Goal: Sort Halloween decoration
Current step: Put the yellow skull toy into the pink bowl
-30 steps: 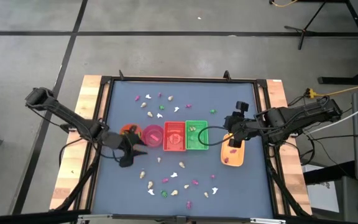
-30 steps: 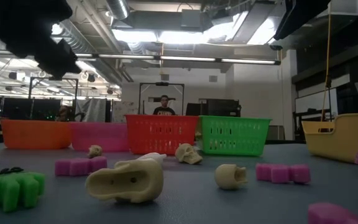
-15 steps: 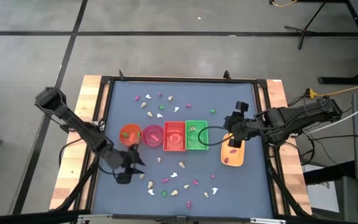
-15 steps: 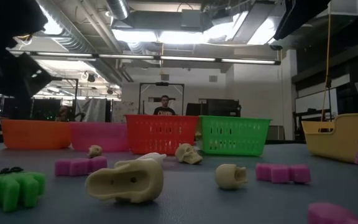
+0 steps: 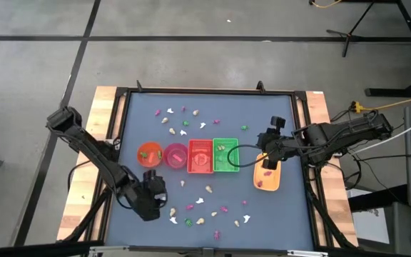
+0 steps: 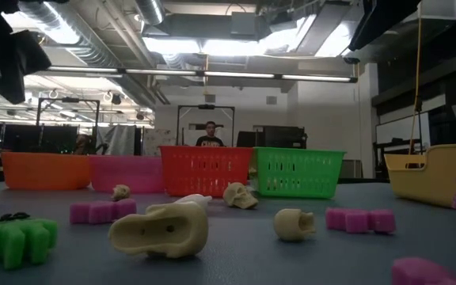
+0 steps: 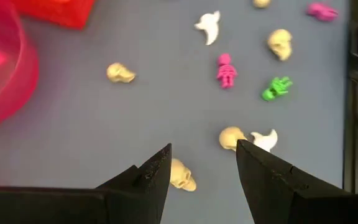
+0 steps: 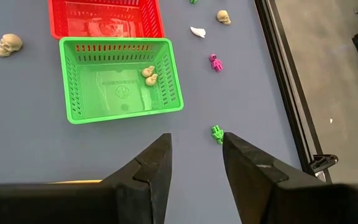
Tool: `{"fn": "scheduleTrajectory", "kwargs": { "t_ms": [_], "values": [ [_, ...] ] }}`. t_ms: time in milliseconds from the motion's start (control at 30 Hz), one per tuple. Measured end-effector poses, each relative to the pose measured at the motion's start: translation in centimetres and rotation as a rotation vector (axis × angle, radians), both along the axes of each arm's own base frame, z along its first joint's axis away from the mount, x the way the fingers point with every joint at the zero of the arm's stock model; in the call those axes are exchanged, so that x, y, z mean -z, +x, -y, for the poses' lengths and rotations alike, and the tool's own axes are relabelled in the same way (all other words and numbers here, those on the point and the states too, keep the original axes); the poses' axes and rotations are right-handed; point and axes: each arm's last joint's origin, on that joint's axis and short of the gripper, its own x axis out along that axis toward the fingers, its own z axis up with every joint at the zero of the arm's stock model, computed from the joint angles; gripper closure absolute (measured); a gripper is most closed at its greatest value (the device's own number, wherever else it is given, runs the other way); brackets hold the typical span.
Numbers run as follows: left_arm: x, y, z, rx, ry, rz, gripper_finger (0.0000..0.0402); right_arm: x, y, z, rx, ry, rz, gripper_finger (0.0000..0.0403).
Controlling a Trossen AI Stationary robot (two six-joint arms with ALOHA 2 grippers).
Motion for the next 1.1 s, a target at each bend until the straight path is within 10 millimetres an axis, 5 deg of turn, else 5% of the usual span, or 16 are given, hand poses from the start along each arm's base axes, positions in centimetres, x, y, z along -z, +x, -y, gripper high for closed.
{"fn": "scheduleTrajectory", "kwargs": {
  "t_ms": [367, 1100],
  "values": [
    [3.0, 2.9, 2.6, -0.253, -0.088, -0.109, 0.0237, 0.0, 0.0, 0.0, 0.000, 0.001, 0.002, 0.0260],
    [3.8, 2.6, 1.5, -0.461, -0.127, -0.249, 0.0237, 0.0, 0.0, 0.0, 0.000, 0.000, 0.001, 0.0260]
  ]
}}
